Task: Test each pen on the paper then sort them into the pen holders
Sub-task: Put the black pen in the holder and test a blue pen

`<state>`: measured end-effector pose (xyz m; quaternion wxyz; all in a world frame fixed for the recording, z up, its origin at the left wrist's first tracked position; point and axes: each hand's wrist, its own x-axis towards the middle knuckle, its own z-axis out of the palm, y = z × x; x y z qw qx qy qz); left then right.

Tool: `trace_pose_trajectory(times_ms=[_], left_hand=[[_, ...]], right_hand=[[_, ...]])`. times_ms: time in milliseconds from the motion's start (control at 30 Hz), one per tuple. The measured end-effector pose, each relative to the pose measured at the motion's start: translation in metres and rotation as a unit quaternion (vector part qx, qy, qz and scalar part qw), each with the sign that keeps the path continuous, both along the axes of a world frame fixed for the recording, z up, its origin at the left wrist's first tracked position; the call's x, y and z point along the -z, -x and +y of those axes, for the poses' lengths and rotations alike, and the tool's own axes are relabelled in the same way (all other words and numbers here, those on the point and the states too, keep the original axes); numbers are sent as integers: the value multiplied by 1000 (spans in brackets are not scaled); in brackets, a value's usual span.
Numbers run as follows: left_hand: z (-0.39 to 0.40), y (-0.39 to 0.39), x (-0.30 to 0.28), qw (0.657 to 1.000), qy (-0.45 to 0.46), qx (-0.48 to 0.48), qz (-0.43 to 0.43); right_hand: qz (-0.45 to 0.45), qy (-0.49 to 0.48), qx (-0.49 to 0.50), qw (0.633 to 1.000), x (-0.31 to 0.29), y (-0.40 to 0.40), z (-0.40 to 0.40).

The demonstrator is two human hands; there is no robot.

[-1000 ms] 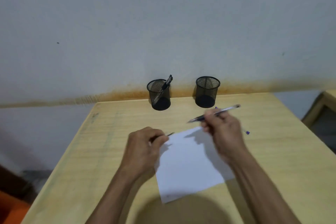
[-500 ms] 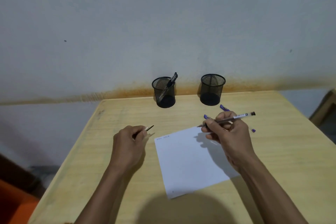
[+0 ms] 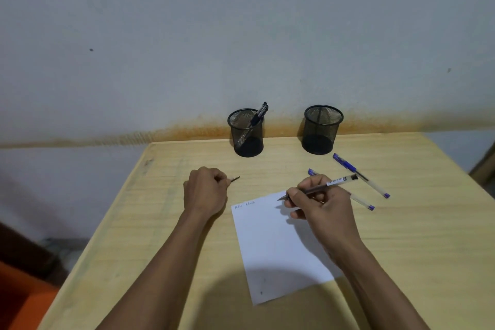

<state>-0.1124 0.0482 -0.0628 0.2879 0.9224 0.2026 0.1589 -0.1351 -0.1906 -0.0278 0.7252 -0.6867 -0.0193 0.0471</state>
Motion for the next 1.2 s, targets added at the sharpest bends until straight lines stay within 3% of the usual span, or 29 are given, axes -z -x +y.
trace_pose_trajectory(times_ms=[200,333,400,533,633,867,1200], left_hand=[[0,10,2,999,3,18,-43],[-8,37,6,985,6,127,-118],[-8,47,11,977,15,186,-101],[-2,49,21,963,-62,256,-60],[1,45,26,961,-80,262,-39],[5,43,38,951,-112,274,-84],[5,39,34,951,-123,282,-30]], right_hand=[[5,25,-4,1000,10,1,6],[-16,46,7,999,14,-1,4],[-16,65,9,998,16,-4,4],[-23,99,-2,995,20,-12,8],[-51,145,-20,988,21,-17,13],[-75,201,-63,975,26,-36,31],[-90,206,-90,970,37,-46,42]])
